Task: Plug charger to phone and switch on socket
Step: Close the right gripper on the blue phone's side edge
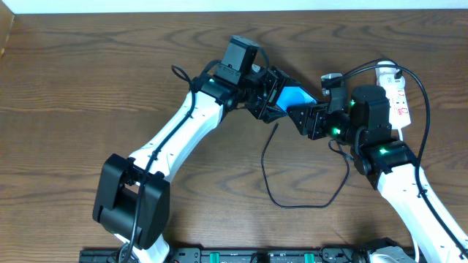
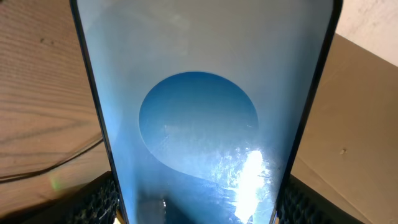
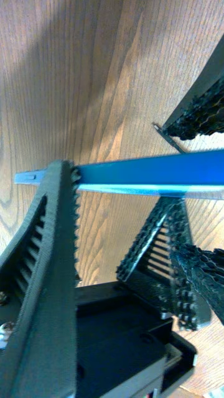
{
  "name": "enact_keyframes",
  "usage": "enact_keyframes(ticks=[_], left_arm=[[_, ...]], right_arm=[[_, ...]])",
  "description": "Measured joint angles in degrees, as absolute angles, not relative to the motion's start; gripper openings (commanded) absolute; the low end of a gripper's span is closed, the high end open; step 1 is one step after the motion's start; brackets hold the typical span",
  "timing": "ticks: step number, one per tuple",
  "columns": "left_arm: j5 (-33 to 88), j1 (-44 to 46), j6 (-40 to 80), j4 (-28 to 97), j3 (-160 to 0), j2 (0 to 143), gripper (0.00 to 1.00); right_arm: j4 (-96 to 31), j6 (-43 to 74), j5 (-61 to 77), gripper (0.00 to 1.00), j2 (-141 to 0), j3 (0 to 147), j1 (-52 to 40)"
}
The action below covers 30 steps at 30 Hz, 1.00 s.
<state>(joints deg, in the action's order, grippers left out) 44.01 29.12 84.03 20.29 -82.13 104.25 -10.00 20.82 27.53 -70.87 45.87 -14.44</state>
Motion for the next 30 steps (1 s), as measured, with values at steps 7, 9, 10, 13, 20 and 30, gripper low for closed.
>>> enact_keyframes(ticks=[7,9,10,13,20,30], left_arm=[[43.97,29.95,84.25,20.29,-82.13,104.25,0.07],[43.97,29.95,84.25,20.29,-82.13,104.25,0.07],[43.97,29.95,84.25,20.32,-82.13,104.25,0.07],[43.97,29.95,84.25,20.32,-82.13,104.25,0.07],[43.97,29.98,84.25,20.32,-82.13,104.25,0.07],[43.11,31.62,84.27,20.29,-82.13,104.25,0.07]], right_arm=[[-10.00,20.80,27.38,0.49,-70.87,45.87,-14.44],[-10.00,20.82,27.38,0.45,-70.87,45.87,-14.44],[-10.00,20.84,27.35,0.45,-70.87,45.87,-14.44],[-10.00,20.80,27.35,0.41,-70.87,45.87,-14.44],[-10.00,20.80,27.35,0.35,-70.87,45.87,-14.44],[-10.02,20.84,27.00,0.24,-70.87,45.87,-14.41]])
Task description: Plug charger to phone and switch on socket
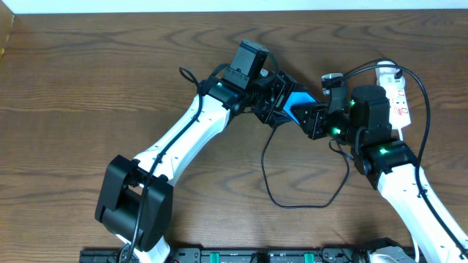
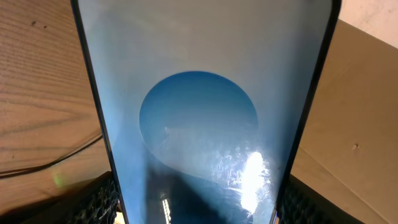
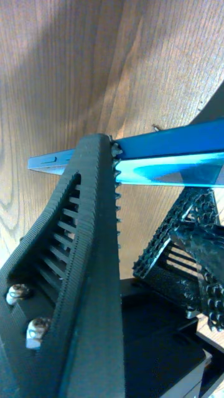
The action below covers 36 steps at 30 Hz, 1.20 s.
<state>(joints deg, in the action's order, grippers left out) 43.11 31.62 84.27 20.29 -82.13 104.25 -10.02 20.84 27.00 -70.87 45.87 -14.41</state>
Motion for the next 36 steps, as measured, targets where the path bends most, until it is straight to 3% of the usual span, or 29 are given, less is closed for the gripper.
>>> enact_keyframes(ticks=[4,9,13,15,25,29,36], left_arm=[[43.16,31.62,84.27,20.32,-82.13,104.25,0.07],[43.59,31.62,84.84,19.51,-82.32,104.03,0.08],[43.18,31.11,84.62,19.42,-82.81,103.81,0.78],[43.11,30.96,84.44,18.76,-83.09,103.81,0.88],[55.51,24.71,84.23,13.47,-83.13,103.70,0.89],[57.39,23.18,84.03,13.26,-83.13,103.70,0.89],[58.54,23.24,83.99,12.80,-83.13,103.70,0.89]], right_arm=[[-10.26,20.88,25.80,0.03,-70.87,45.87,-14.37],[-11.40,21.06,24.71,0.01,-71.20,45.74,-14.28],[-11.40,20.84,25.36,0.01,-71.64,45.36,-14.44],[-12.08,20.82,25.74,0.01,-71.64,45.30,-14.46],[-12.05,23.73,21.74,0.01,-71.53,45.34,-12.88],[-11.73,31.66,21.26,0.01,-71.53,45.34,-10.48],[-11.70,55.83,23.79,0.01,-71.53,45.34,-6.63]])
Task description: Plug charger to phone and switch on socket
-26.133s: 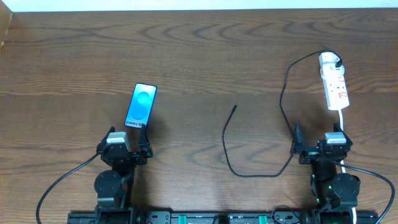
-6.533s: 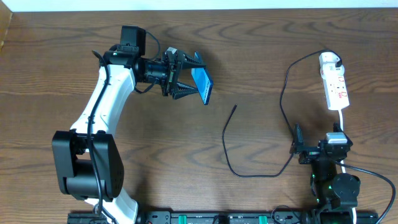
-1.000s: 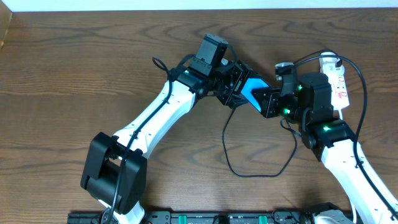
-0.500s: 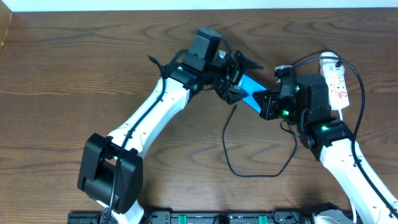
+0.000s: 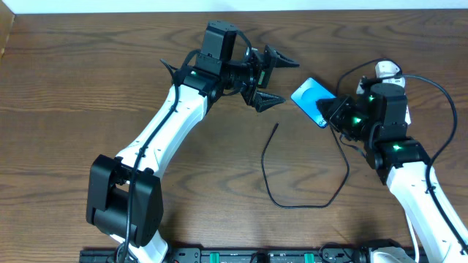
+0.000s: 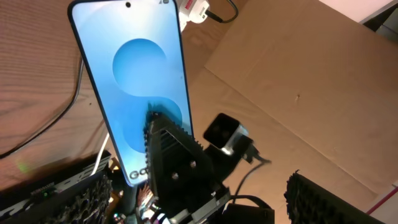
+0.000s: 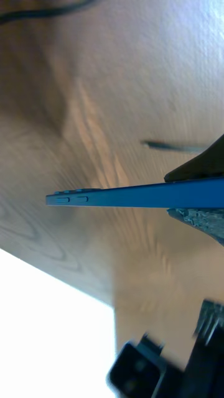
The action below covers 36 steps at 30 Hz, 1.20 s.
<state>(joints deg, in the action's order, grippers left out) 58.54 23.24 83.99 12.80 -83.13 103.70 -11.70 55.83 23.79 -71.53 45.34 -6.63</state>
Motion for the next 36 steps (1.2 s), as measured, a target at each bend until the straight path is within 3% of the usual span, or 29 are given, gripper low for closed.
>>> enact_keyframes(ticks=[10,26,36], left_arm=[[56.40,23.24,83.99,12.71,-83.13,103.70,0.89],[46.94,23.24,88.99,10.20,-83.13,103.70,0.89],[44.80,23.27,94.52,10.00,-83.13,103.70,0.89]], right_arm=[[-5.37,81.87,28.10,0.01,-71.53,45.34,-6.55],[6.35,99.59,35.66,0.01,-71.53,45.34,-6.57],[7.18,108.57,37.71,0.01,-71.53,45.34,-9.54]])
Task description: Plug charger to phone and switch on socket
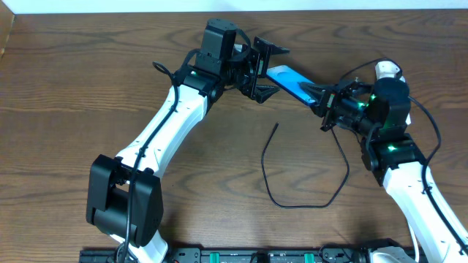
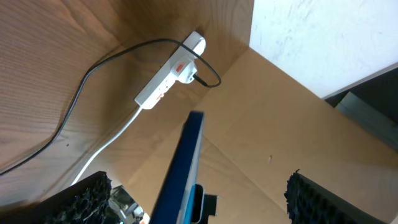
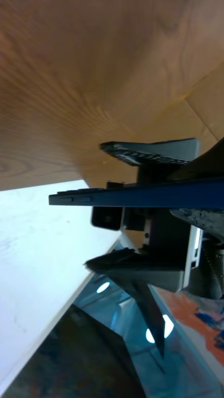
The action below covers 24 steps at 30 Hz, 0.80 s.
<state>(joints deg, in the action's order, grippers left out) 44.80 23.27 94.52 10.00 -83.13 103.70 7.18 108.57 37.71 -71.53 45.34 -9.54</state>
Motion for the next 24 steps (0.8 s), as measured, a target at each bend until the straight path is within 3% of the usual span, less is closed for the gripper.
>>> enact_keyframes(ticks=[11,20,24], left_arm=[[43.07,25.45,95.04,10.00,-83.13,103.70,0.76],[41.54,25.56,95.13,10.00,-83.13,103.70,0.76],[40.01,25.98,94.91,10.02,-83.13,103.70,0.65]], right_arm=[[8.86,111.50,35.11,0.01,-71.53,45.34,-12.21],[8.80,111.28,32.21,0.01,-71.53,45.34,-12.25],[8.80,110.74,31.88,0.01,-71.53,45.34,-12.25]])
